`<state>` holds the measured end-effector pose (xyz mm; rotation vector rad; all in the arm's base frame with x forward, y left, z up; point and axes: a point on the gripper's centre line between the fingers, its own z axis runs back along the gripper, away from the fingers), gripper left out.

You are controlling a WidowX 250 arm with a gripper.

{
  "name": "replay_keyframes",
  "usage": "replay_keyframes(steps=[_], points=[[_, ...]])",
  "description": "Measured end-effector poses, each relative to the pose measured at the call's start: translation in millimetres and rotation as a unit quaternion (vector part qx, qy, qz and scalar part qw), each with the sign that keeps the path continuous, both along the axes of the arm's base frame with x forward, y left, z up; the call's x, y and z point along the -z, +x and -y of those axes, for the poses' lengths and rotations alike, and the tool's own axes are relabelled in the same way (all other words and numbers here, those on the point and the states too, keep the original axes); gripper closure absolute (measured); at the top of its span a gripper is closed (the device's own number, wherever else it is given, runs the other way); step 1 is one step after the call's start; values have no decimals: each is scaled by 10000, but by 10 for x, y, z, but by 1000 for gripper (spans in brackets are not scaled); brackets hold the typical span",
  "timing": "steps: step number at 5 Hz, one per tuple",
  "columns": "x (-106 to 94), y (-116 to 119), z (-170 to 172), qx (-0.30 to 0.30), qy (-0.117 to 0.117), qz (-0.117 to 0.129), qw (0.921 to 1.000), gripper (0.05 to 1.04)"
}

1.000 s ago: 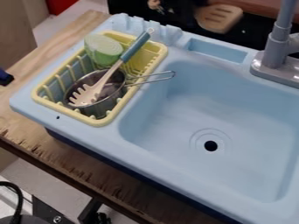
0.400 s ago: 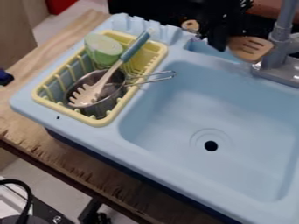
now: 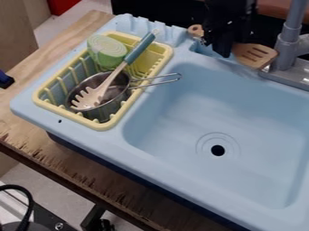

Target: Move the wooden spoon aside

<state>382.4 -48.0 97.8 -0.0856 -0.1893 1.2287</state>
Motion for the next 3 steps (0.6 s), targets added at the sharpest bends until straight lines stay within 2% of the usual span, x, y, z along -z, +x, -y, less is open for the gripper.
replay_keyframes(steps=[1,2,3], points=[[30,6,-19,-177,-203,-216,9994,439],[-3,5,-25,-128,-201,-288,9993,150],[-2,-3,-40,-178,-163,-311,9992,75]])
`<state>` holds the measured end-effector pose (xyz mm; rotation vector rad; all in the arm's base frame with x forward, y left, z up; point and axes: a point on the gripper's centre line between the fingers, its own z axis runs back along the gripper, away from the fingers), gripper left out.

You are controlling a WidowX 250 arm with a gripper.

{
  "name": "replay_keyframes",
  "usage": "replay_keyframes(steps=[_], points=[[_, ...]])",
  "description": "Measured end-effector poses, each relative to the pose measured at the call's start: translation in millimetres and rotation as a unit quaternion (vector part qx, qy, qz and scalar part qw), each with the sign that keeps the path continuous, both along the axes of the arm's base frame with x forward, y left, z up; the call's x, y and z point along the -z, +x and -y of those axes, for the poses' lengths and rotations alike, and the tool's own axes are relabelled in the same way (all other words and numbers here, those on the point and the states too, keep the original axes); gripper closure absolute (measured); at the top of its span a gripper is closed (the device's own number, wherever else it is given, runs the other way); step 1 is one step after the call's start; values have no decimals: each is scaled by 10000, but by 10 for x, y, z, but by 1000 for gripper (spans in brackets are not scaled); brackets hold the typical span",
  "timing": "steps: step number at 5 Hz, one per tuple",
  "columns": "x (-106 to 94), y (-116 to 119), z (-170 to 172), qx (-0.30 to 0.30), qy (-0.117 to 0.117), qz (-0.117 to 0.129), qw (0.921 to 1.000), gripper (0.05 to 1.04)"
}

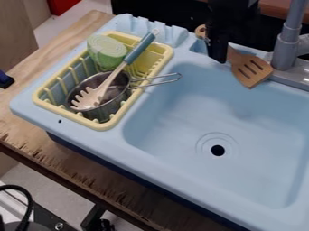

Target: Move the wooden spoon aside

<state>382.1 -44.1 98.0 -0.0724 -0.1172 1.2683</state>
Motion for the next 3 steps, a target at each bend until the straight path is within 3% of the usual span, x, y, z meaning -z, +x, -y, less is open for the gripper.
replay_keyframes(steps=[1,2,3], points=[[-1,-15,-9,-1,-78,-65,9999,82],[-89,-5,-76,2,-146,128,9998,83],[-351,-53,-193,98,-265,624,9977,83]])
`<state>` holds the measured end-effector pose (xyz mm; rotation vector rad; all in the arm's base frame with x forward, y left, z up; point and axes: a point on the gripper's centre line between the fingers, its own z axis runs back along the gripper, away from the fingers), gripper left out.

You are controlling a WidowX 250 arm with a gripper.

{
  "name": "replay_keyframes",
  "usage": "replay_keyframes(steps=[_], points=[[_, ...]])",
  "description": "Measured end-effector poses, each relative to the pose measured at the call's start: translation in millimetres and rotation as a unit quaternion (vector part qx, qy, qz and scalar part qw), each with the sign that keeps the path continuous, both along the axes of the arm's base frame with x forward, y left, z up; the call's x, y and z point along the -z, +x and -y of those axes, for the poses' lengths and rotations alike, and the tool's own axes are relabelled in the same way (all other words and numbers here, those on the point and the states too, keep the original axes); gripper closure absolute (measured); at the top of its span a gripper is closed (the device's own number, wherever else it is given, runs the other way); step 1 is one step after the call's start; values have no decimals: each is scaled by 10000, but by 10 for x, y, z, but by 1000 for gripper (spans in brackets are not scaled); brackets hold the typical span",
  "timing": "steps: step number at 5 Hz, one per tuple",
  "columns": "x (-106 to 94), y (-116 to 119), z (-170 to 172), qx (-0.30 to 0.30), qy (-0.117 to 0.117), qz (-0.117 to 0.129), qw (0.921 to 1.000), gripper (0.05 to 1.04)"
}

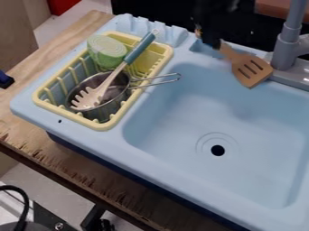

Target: Move the wooden spoon aside

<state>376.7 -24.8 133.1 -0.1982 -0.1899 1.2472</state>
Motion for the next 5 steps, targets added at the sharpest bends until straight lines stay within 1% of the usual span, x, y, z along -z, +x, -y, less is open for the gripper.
replay_keyframes(steps=[1,2,3,4,5], points=[[-73,-102,-136,546,136,-58,9984,83],[-64,-191,-311,1528,623,-320,9858,83],[-53,-290,-256,2309,511,-562,9700,83],[-3,-445,-61,3079,542,-678,9474,83],[24,-552,183,3645,506,-772,9266,83]])
